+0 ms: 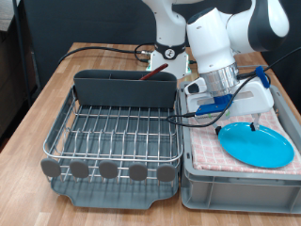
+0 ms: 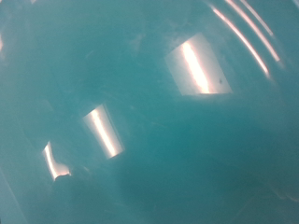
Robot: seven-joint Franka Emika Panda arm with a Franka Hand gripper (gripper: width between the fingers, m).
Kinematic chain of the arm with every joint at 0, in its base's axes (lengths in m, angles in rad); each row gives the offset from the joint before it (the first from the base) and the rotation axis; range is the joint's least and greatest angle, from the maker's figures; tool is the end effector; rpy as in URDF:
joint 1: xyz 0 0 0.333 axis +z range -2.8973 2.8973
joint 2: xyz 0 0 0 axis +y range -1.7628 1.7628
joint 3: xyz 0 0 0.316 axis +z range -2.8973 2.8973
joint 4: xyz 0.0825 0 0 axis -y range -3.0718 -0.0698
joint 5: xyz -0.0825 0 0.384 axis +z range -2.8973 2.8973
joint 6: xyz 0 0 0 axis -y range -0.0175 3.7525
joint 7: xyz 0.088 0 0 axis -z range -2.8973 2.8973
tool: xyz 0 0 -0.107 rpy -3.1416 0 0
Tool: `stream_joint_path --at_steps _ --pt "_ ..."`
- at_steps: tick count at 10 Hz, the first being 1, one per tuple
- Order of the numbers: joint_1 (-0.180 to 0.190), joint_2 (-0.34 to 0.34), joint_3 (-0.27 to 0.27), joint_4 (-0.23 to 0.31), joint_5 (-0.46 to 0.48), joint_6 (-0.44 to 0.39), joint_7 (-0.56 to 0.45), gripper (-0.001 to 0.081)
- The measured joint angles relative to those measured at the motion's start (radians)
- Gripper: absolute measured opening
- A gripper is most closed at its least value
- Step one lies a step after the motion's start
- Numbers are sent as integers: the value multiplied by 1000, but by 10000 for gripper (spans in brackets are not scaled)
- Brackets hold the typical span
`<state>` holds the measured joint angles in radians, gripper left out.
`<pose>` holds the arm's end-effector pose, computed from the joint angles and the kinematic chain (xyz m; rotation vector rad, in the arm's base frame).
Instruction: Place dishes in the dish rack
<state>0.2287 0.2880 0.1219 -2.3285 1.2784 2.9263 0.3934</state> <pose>0.4995 0.1196 0.2231 -2.1047 1.5652 -0.0656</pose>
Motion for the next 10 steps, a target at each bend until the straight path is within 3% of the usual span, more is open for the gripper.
stream_joint_path --at_steps 2,3,4,5,6,7,8,9,10 --pt "5 1 -10 0 -28 0 46 802" --pt "9 2 -16 0 -51 0 72 709" --pt "10 2 -19 0 -67 0 89 531" --pt "11 2 -21 0 -85 0 105 531" --pt "12 2 -23 0 -100 0 118 370" --pt "13 2 -26 0 -112 0 128 370" --pt "13 2 -29 0 -125 0 135 188" --pt "13 2 -32 0 -133 0 143 61" --pt "13 2 -34 0 -144 0 150 61"
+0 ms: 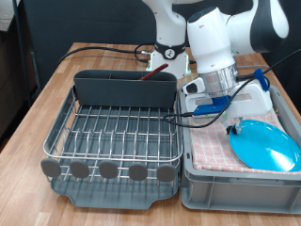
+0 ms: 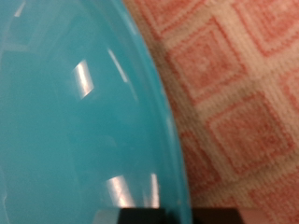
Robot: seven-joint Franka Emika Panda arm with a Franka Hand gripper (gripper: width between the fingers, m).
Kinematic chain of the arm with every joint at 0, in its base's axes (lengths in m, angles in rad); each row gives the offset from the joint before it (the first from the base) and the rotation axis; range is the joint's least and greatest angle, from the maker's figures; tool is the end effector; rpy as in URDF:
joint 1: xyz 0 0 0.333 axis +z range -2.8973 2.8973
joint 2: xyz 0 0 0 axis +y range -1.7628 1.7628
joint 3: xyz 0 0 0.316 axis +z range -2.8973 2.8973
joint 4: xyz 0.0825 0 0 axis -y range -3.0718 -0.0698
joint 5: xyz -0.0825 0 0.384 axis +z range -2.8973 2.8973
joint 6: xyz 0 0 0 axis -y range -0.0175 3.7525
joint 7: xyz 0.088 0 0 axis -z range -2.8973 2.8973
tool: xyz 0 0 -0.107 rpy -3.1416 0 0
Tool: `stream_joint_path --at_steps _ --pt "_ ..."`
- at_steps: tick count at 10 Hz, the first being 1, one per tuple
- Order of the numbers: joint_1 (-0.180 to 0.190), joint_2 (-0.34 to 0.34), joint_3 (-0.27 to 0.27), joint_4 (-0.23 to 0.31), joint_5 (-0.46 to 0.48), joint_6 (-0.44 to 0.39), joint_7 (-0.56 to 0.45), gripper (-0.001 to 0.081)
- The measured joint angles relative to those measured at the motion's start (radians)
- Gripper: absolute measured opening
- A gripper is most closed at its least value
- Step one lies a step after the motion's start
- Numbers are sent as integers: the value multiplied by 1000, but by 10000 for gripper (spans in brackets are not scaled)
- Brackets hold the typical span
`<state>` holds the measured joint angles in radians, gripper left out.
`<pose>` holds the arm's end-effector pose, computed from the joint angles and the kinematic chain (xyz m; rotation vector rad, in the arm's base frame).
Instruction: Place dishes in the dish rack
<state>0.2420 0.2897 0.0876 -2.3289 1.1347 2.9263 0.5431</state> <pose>0.5076 0.1140 0.2264 -2.1141 1.6161 -0.0707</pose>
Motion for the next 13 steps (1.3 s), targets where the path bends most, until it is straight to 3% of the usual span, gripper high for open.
stream_joint_path --at_steps 3,6,8,11,13 --pt "16 -5 -26 -1 -106 -10 87 53" --pt "80 -70 -148 -23 -437 -83 378 49" --pt "108 -146 -235 -43 -703 -179 607 38" --pt "104 -253 -303 -49 -1014 -331 848 29" --pt "91 -322 -324 -48 -1138 -443 919 26"
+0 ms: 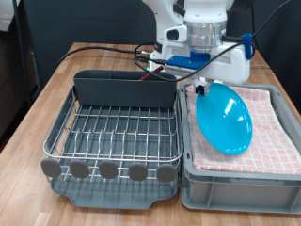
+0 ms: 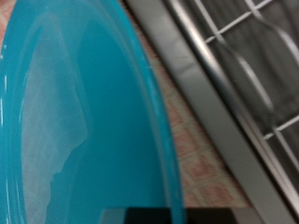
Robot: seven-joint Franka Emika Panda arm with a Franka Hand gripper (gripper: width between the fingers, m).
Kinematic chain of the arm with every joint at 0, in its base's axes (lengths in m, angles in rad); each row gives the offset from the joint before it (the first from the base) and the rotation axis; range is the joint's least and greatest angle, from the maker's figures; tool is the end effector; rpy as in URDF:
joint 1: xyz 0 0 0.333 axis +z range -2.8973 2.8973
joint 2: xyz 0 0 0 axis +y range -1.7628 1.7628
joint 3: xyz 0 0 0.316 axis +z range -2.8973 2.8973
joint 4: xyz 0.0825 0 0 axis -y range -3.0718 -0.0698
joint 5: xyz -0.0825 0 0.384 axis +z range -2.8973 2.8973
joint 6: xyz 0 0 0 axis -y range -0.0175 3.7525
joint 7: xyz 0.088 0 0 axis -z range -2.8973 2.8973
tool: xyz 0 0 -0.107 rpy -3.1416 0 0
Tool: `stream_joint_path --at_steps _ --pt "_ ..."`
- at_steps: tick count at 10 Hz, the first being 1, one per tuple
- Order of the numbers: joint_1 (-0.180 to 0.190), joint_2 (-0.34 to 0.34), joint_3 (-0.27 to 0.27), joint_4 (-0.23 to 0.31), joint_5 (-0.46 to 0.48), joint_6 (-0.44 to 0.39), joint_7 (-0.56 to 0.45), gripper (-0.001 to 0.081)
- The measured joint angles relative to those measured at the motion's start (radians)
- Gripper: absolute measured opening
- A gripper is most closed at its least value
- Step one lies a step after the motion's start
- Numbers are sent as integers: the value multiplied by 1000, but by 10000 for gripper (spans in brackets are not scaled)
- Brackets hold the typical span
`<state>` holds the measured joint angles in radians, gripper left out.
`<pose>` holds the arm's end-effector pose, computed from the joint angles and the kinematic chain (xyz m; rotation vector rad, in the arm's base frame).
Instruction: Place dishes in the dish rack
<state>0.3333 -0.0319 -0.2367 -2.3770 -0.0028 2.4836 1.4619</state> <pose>0.5042 0.0488 0.3477 -2.3585 1.9143 -0.1429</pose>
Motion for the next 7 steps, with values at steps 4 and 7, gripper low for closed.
stream_joint_path --at_steps 4,7 --pt "-42 -114 -25 -5 -100 -131 48 26" --pt "-45 -107 -26 0 -139 -153 51 26"
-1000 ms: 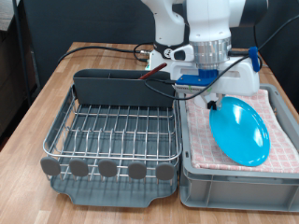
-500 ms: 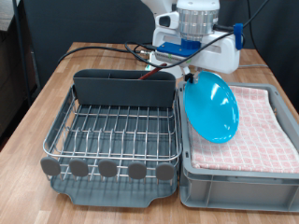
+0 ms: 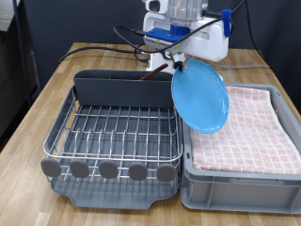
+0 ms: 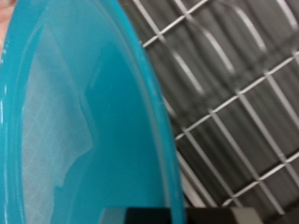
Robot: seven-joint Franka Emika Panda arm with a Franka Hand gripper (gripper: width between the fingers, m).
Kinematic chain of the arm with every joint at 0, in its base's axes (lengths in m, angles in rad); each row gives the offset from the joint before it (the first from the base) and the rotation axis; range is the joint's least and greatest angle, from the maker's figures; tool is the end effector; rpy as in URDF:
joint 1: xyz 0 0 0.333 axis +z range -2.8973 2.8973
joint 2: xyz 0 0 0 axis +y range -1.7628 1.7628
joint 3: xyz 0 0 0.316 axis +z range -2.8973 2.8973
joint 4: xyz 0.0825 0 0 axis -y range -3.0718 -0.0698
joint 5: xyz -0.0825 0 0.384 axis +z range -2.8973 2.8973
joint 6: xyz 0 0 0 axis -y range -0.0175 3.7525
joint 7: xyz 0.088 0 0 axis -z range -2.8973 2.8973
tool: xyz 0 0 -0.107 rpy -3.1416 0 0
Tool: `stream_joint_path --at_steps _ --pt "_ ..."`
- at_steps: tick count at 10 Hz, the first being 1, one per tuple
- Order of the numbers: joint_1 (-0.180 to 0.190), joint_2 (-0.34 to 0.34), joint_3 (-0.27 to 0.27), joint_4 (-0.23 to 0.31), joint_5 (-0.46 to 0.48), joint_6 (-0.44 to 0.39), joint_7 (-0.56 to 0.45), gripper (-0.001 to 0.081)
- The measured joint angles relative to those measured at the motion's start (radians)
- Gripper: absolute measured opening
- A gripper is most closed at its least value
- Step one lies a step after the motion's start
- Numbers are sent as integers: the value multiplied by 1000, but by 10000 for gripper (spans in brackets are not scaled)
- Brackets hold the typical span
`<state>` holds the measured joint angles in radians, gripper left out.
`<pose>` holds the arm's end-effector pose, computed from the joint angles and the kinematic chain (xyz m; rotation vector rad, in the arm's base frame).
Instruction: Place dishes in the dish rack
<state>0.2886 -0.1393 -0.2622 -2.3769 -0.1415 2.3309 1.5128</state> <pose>0.4885 0.0099 0.3841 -2.3972 2.0041 -0.1782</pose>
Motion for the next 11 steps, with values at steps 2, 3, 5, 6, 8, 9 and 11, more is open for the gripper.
stream_joint_path --at_steps 2,3,5,6,8,9,11 --pt "-24 -5 -8 34 -101 -110 -5 26" --pt "-38 -9 -18 54 -163 -160 -38 26" --pt "-65 -11 -48 89 -253 -212 -167 26" --pt "-75 -11 -70 101 -281 -205 -265 26" --pt "-92 -11 -130 112 -299 -122 -520 26" --pt "-98 -8 -162 122 -284 -101 -616 26" --pt "-97 -2 -172 130 -272 -96 -658 26"
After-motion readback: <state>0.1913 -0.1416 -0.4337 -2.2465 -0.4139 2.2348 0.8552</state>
